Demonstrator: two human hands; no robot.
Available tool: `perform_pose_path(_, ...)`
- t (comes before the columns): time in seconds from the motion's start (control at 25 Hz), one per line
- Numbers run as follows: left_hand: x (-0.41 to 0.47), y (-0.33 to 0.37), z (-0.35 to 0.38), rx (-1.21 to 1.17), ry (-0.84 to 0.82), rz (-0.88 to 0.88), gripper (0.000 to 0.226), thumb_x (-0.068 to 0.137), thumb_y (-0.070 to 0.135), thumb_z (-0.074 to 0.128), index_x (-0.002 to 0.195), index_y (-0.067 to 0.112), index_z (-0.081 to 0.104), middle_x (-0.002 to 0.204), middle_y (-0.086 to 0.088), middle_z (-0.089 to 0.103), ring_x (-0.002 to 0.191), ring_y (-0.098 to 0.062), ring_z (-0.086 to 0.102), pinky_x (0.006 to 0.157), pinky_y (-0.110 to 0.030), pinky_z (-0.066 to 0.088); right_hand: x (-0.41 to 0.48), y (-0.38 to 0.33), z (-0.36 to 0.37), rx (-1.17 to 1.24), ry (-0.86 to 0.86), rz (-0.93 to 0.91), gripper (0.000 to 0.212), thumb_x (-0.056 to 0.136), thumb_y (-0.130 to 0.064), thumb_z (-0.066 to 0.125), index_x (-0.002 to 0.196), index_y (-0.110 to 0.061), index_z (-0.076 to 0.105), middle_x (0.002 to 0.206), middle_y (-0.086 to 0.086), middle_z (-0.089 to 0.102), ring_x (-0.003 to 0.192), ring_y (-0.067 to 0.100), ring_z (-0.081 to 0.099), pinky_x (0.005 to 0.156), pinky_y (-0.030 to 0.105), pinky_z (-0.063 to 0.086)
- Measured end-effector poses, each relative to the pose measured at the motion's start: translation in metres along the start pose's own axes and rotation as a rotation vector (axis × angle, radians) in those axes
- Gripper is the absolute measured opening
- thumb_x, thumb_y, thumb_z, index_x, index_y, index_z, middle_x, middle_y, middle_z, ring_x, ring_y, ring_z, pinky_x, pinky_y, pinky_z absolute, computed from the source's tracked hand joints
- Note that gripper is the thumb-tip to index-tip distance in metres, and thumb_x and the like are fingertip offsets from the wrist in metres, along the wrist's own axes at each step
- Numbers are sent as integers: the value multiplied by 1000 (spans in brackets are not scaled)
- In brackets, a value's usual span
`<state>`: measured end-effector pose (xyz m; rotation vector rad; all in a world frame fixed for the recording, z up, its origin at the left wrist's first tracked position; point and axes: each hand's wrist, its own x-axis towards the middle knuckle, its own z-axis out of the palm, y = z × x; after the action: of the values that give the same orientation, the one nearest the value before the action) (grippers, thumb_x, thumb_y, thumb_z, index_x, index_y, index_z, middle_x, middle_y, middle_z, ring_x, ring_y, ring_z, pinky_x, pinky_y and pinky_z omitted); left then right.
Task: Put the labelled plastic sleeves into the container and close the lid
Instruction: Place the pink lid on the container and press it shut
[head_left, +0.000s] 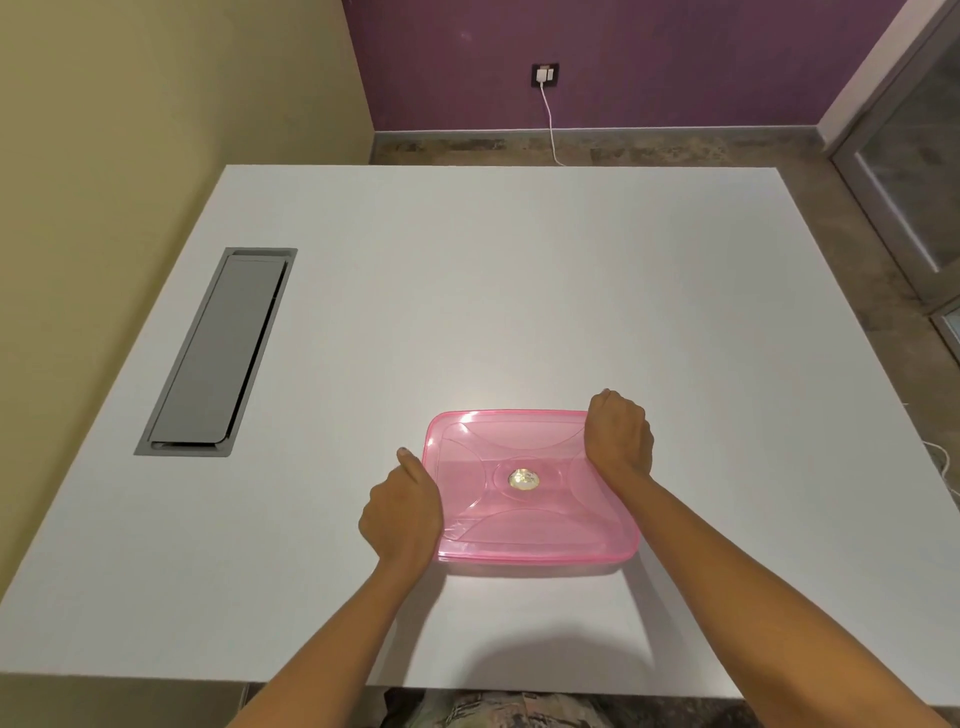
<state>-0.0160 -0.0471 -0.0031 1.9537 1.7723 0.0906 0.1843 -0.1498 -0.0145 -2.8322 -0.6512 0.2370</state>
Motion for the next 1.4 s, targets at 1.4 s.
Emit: perform_pose_path(1.4,6,-8,17,-153,121,-86,64,99,30,15,75,-3,64,81,-24,69,77,-41,63,66,-37,37,-79,23,10,284,79,424,45,100,-43,17,89,-7,40,87,25,66,81,43,63,64,39,36)
